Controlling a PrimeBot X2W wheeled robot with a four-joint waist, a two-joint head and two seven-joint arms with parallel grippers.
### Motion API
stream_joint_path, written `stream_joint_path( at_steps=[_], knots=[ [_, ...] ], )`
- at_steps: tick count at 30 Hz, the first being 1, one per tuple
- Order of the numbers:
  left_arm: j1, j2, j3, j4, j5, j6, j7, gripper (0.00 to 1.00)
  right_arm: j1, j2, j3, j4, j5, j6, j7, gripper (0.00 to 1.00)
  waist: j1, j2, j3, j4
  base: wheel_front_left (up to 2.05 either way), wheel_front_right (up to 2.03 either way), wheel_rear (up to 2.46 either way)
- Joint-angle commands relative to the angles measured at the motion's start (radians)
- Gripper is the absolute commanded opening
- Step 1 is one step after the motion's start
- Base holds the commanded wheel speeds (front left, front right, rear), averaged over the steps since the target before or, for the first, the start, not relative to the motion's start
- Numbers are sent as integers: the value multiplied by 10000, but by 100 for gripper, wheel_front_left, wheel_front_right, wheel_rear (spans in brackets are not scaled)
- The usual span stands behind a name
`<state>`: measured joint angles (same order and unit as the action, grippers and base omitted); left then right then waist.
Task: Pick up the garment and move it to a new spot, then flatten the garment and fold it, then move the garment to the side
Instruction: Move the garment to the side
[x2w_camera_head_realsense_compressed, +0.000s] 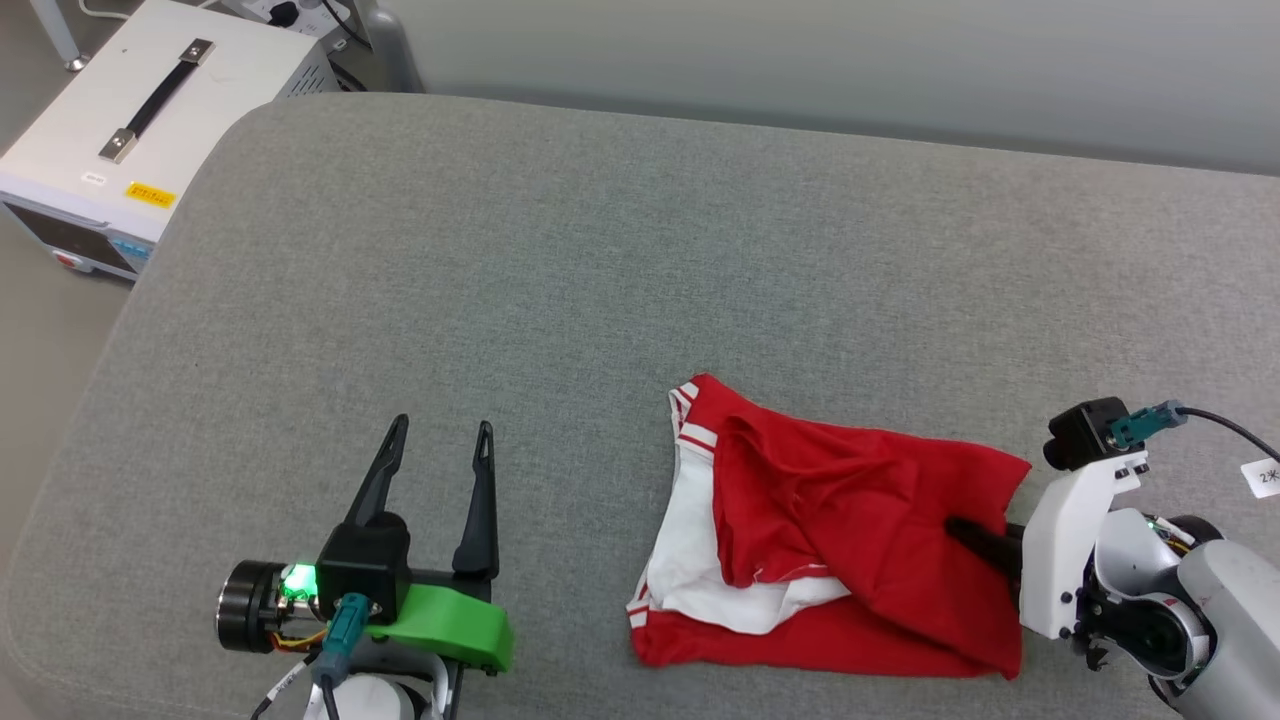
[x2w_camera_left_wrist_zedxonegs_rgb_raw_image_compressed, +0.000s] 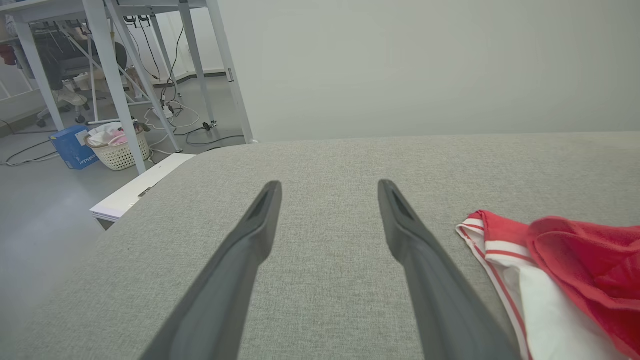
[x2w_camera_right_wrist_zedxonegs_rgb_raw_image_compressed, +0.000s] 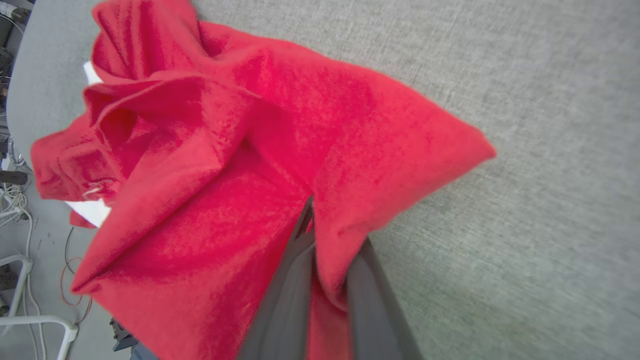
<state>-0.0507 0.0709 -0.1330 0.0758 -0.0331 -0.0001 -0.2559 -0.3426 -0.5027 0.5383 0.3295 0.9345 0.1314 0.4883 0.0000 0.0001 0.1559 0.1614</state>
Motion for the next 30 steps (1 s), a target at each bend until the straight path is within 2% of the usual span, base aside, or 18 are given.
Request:
stream_joint_path(
  at_steps=[1,10,11,12,17,23,30],
  knots=[
    [75,-35,-9,8,45,4,-59,100,-283,-180,74,-170,-73,-7,-246,0,0,-1,-190,-141,0,0,0],
    [403,-46,144,-114,-5,98,-59,100,-762,-1474,668,-1694,-925,-7,-821,0,0,-1,-498,-895,0,0,0],
    [436,-53,157,-148,-20,114,-59,100,-785,-1600,656,-1921,-893,-7,-772,0,0,-1,-496,-1038,0,0,0],
    [514,-72,213,-239,-70,171,-59,100,-872,-1980,629,-2509,-980,-7,-596,0,0,-1,-454,-1496,0,0,0],
    [506,-97,263,-350,-86,199,-59,100,-870,-2482,188,-3228,-1073,-7,-317,0,0,-1,-287,-2303,0,0,0],
    [303,-78,323,-483,-13,163,-59,100,-927,-2850,-432,-3402,-1097,-7,-13,0,0,-1,134,-3139,0,0,0],
    [-262,71,364,-699,143,77,-59,100,-1190,-3246,-1218,-3066,-1238,-7,213,0,0,-1,1098,-3502,0,0,0]
  ],
)
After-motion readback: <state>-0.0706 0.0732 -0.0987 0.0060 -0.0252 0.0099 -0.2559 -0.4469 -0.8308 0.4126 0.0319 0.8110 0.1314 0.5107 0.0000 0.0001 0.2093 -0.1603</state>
